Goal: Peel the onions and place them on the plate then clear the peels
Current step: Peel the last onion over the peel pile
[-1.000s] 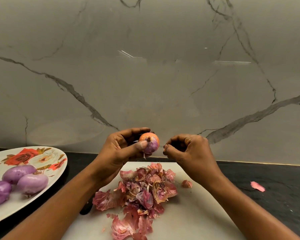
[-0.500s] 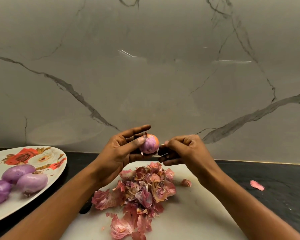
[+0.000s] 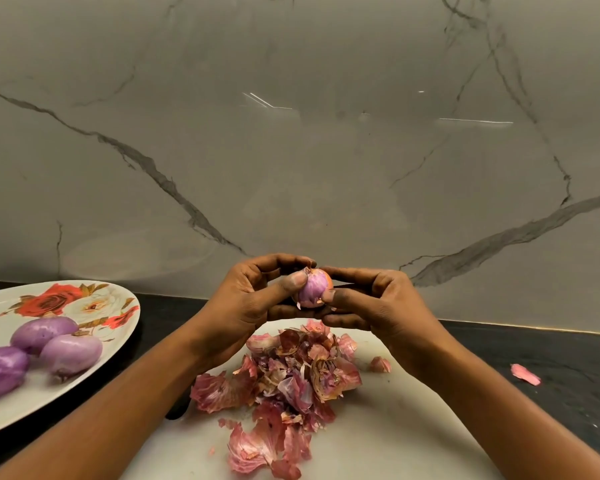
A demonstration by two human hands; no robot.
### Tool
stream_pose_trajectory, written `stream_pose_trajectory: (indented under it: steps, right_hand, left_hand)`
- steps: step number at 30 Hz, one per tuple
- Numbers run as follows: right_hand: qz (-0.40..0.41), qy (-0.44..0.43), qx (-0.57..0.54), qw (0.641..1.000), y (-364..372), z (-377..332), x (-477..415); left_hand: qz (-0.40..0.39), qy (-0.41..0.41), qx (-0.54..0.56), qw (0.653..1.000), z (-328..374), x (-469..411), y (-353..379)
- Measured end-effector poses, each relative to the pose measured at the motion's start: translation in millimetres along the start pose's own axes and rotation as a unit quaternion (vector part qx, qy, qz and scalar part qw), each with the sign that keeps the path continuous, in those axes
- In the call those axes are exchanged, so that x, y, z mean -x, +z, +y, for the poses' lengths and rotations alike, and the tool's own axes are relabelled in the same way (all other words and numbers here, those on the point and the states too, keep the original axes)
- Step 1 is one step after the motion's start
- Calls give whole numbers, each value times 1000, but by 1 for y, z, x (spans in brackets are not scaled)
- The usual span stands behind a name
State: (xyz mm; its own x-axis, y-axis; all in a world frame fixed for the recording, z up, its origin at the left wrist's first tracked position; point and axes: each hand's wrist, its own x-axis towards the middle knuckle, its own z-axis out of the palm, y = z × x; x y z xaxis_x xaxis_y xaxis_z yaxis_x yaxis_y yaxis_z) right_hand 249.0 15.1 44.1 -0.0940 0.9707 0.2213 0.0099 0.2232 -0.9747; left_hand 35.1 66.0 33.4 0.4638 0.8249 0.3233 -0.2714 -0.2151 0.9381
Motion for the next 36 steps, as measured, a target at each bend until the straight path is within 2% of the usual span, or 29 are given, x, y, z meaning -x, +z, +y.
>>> stream_pose_trajectory:
  steps: [15,20,27,36]
  right_hand:
    - [8,-8,28,1000,-3,6,-3]
    - [40,-20,51,998,-2,6,-2]
    - [15,-17,11,1000,-1,1,-1]
    - [9,-40,24,999,-1,0,1]
  left_hand:
    - [-11,-9,1,1000,-3,0,-2]
    - [-13,-19,23,999,-1,-1,-3]
    - [-9,-17,9,1000,-2,-1,-4]
    - [-13,-13,11,1000,-2,-1,-5]
